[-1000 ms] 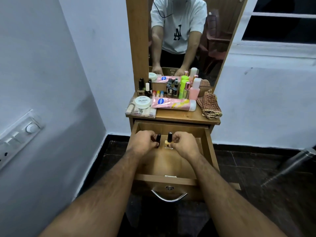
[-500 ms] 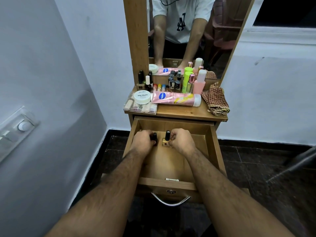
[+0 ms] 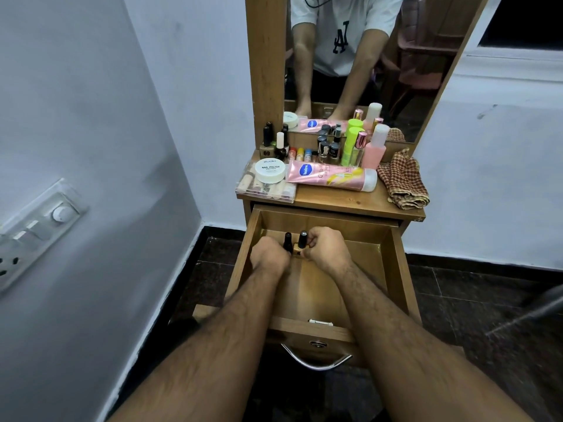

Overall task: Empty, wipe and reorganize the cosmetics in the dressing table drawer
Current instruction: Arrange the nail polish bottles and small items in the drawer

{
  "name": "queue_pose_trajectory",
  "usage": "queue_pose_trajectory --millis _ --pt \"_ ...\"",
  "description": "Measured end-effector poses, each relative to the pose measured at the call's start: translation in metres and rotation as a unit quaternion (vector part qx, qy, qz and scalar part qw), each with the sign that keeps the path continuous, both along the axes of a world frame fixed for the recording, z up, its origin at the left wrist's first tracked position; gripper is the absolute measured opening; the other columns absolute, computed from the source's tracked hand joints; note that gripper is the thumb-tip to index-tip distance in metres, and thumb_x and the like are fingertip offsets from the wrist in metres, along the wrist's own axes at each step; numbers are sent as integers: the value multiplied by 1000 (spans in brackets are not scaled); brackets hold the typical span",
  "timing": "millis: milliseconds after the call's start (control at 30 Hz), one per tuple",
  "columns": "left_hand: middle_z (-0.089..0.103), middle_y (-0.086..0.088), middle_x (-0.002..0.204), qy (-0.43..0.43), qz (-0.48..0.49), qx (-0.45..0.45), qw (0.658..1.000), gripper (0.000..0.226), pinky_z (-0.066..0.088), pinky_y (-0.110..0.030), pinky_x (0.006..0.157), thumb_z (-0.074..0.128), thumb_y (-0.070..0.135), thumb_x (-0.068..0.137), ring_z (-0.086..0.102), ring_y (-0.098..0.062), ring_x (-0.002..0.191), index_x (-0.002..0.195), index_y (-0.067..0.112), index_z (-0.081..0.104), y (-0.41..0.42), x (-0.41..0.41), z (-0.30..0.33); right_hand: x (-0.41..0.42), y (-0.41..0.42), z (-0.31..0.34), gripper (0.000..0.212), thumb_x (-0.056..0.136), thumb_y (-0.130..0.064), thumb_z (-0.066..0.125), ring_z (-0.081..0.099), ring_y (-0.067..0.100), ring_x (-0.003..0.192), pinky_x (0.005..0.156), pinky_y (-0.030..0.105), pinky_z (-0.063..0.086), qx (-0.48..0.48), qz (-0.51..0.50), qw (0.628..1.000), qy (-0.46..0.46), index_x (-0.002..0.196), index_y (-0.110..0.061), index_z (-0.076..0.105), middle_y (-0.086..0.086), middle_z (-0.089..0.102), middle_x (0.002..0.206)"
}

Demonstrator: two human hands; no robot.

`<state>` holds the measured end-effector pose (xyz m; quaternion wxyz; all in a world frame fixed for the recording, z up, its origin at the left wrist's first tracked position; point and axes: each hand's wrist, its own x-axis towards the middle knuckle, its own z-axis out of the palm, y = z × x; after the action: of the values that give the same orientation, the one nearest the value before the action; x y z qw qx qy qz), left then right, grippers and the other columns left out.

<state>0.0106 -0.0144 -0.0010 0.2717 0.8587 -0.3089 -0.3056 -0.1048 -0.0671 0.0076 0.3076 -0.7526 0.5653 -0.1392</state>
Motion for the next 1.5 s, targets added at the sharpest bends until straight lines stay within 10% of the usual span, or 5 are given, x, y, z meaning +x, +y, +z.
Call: queue_pose_trajectory --millis 633,1500 --pt "70 -3 97 221 96 -113 964 25 57 -43 87 66 16 86 67 -23 92 111 20 66 -9 11 -14 51 -18 -18 20 81 -10 74 60 13 81 73 19 43 -29 -32 997 -65 101 -14 73 -2 66 83" --pt "67 -5 105 228 79 -152 959 26 50 -37 93 56 6 92 60 -21 100 116 15 62 -8 12 -10 58 -18 -25 18 84 -9 75 64 11 79 69 15 40 -9 -78 990 -119 101 -8 75 6 75 91"
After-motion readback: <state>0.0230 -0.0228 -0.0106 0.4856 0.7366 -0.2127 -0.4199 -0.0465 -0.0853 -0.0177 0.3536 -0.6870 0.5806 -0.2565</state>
